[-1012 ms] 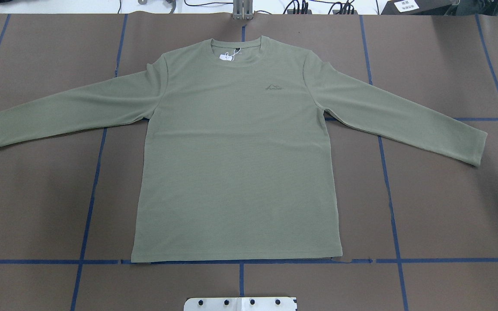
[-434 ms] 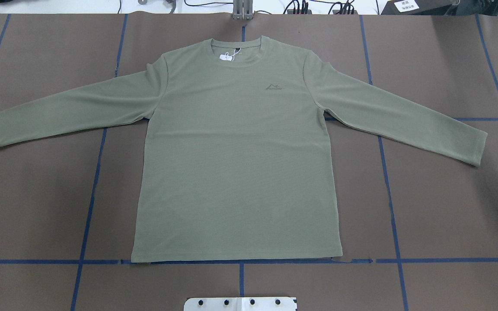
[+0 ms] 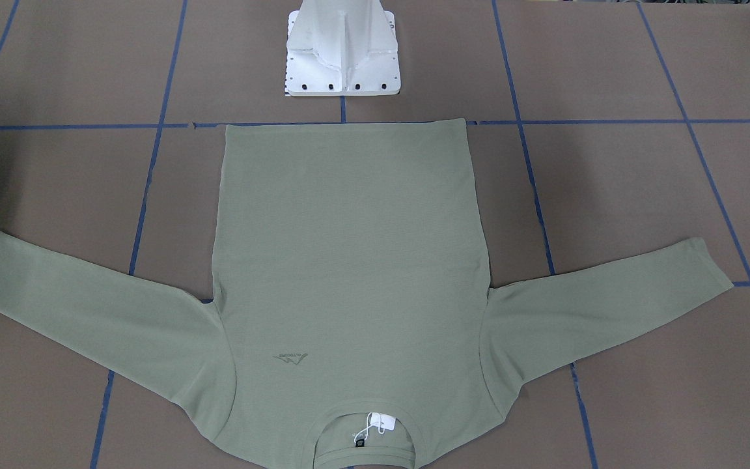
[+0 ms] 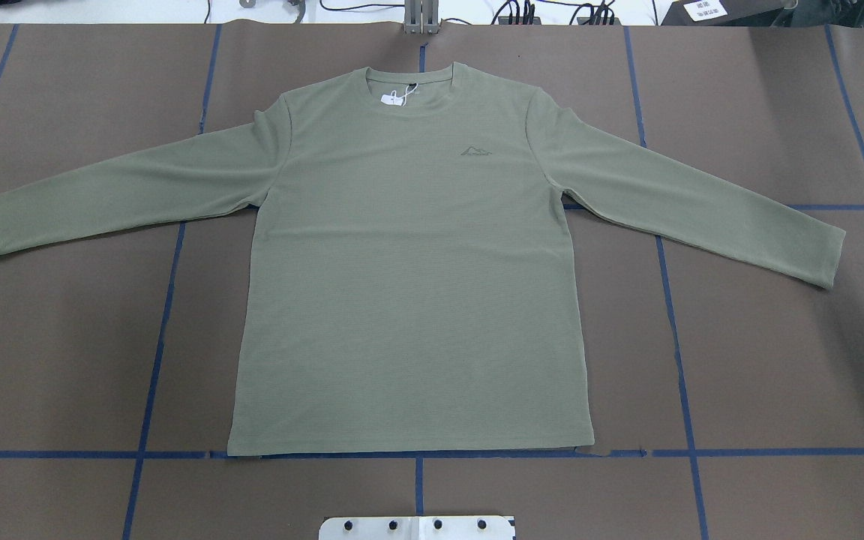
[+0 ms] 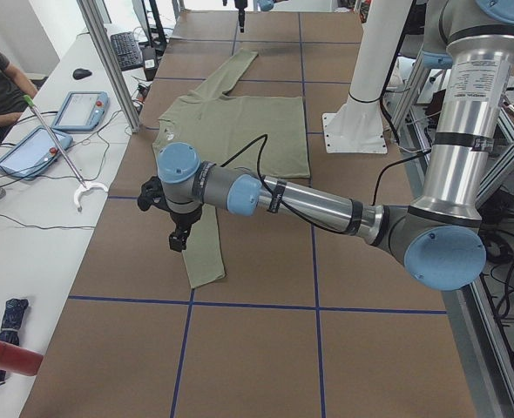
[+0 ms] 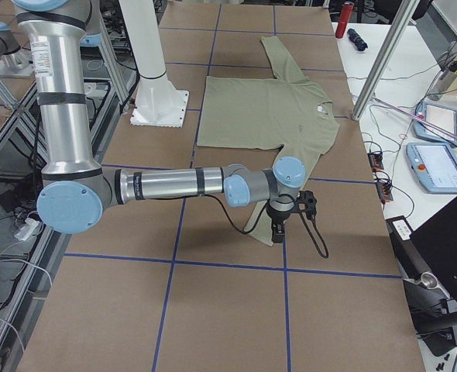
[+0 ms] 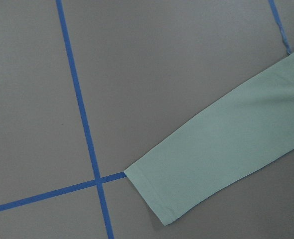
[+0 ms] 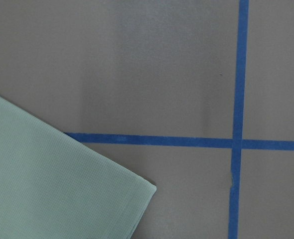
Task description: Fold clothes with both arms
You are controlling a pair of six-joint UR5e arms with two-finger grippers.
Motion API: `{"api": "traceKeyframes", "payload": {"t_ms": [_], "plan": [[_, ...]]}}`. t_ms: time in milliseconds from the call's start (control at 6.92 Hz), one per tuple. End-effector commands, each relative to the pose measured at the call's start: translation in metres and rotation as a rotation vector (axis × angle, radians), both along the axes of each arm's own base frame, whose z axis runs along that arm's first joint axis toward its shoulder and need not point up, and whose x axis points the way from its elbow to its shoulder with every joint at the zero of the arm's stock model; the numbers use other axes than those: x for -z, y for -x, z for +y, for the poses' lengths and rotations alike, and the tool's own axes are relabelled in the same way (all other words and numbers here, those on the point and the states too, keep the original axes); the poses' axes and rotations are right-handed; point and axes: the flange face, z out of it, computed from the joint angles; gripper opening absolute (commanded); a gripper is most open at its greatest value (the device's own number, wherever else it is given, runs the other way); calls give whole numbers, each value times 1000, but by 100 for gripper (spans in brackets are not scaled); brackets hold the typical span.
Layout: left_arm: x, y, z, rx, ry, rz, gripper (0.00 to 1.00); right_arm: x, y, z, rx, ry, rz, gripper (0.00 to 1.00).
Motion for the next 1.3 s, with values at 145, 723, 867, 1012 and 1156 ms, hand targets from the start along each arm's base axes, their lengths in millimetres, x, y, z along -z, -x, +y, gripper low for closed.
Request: {"api": "traceKeyframes", "payload": {"t_ms": [145, 723, 867, 1012, 1156], "plan": [[6, -1, 0, -1, -10, 4, 100, -35, 40, -8, -158, 133, -39, 99], [7, -1, -1, -1, -11, 4, 100, -44, 56, -7, -140, 160, -31, 94], [8, -1, -1, -1, -13, 5, 100, -53, 58, -4, -133, 182, -31, 92], [7, -1, -1, -1, -13, 3, 100, -53, 60, -5, -128, 184, -35, 88], [8, -1, -1, -2, -14, 4, 100, -56, 64, -3, -120, 190, -32, 81]]}}
